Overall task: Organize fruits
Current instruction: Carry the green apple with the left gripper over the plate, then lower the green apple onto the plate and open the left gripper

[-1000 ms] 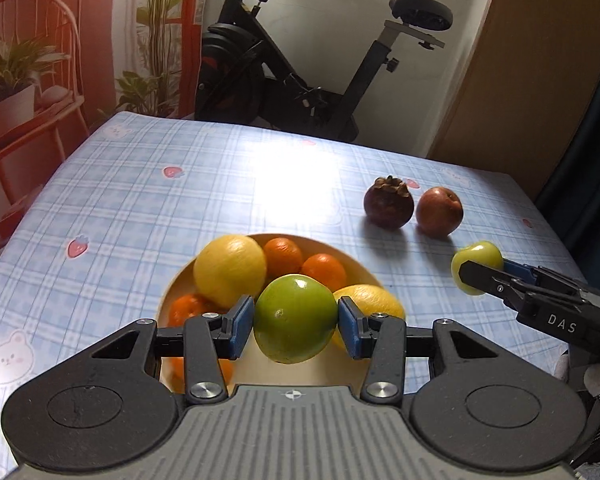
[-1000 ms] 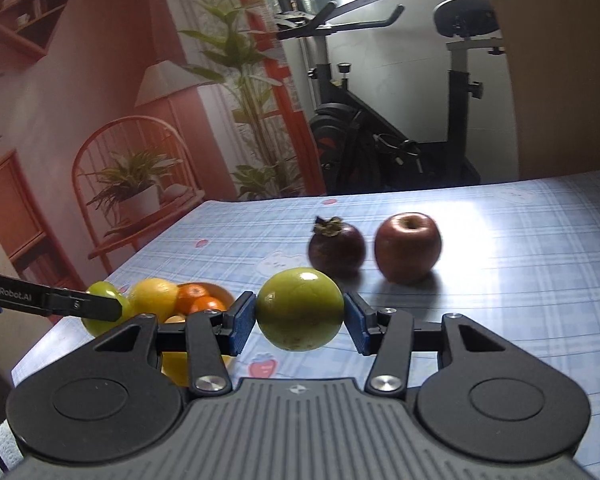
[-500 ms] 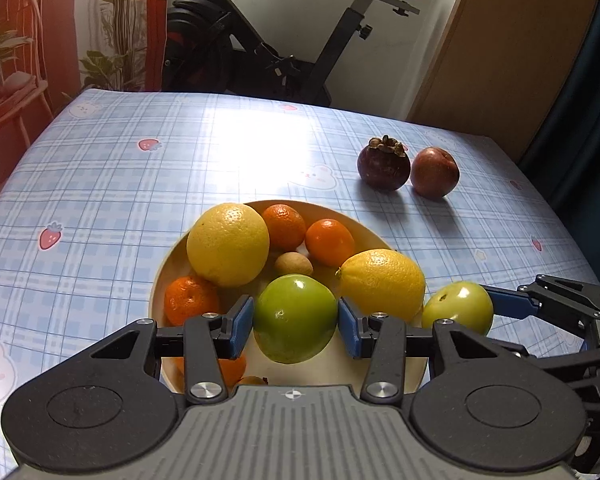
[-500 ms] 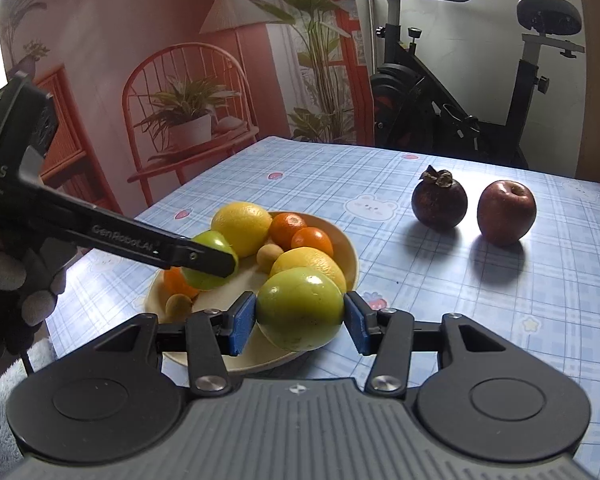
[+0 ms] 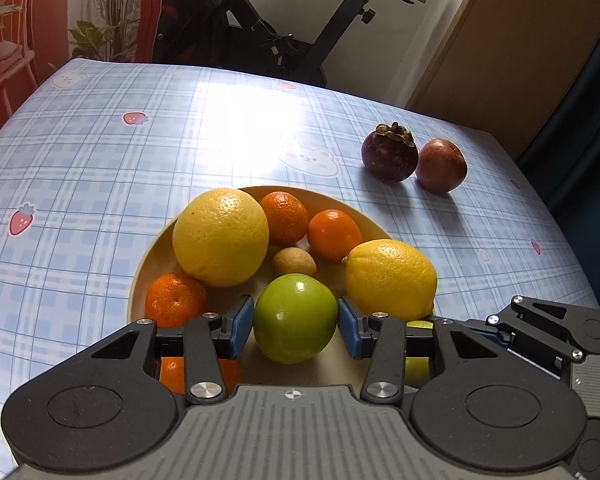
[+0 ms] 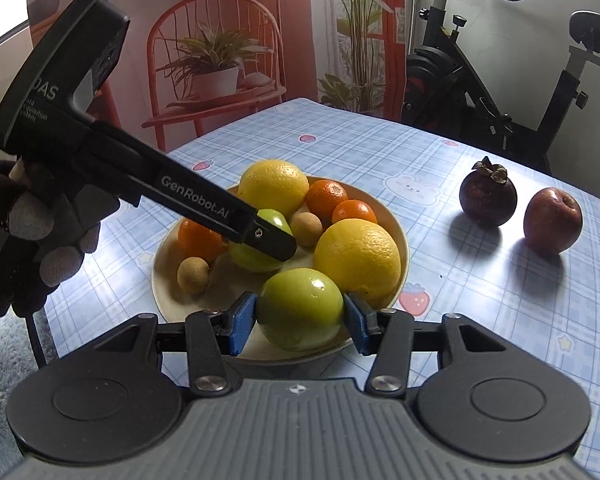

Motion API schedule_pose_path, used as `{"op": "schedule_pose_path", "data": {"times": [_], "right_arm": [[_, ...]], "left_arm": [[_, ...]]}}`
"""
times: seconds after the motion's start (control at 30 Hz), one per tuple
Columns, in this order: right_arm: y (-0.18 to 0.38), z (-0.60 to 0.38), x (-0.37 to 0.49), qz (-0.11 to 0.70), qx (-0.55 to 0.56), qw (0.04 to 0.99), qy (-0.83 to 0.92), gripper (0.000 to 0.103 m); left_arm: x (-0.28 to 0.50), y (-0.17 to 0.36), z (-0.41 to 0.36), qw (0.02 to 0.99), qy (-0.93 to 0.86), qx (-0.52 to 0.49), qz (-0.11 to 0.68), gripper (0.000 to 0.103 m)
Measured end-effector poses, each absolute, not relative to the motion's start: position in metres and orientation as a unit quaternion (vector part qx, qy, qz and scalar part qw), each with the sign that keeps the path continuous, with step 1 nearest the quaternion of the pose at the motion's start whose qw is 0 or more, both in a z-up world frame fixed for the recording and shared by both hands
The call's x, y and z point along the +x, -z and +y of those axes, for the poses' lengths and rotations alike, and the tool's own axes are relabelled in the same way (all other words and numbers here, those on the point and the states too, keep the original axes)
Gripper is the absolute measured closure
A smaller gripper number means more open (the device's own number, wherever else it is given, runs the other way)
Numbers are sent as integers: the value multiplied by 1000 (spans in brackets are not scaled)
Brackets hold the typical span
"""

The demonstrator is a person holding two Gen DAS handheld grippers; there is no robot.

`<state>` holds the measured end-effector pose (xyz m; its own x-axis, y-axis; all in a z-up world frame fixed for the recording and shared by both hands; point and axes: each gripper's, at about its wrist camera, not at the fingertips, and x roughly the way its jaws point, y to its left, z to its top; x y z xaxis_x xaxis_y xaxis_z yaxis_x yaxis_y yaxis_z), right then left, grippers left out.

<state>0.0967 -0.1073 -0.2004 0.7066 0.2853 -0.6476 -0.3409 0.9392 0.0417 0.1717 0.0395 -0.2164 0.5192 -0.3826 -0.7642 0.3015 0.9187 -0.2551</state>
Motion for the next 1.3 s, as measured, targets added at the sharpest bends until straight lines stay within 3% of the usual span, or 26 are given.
{"op": "schedule_pose_path", "data": {"times": [0.67,1.3], "right_arm": [[204,-113,111,344,-38,926,-152,52],[159,-176,89,279,26,956,-85,51]], "left_arm": [[180,213,34,877,189,-46,439,54],[159,156,14,920,162,-37,355,53]]}}
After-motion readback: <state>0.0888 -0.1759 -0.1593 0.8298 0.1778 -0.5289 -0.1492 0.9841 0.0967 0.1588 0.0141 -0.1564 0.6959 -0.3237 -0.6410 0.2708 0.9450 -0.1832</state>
